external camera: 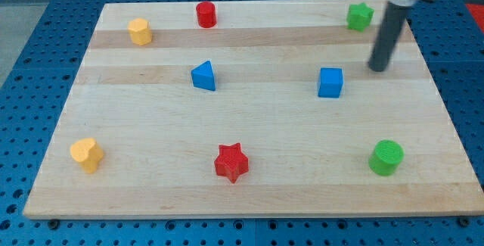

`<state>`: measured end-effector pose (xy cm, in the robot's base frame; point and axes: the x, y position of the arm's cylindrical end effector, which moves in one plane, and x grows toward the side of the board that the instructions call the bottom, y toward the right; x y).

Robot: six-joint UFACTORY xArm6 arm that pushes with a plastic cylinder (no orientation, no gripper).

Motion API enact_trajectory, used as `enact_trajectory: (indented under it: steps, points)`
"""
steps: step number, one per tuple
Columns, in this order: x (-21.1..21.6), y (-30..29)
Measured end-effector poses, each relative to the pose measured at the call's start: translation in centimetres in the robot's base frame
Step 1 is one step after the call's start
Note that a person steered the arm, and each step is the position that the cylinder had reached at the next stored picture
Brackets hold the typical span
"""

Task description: Push the blue cube slightly up

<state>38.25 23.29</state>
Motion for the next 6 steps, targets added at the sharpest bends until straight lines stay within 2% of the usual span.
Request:
enact_trajectory:
  steps: [1,2,3,5,6]
  points:
    - [1.2,1.8]
    - [8.1,-1.6]
    - [9.2,-5.4]
    - [5.3,-8.8]
    - [7.1,-10.4]
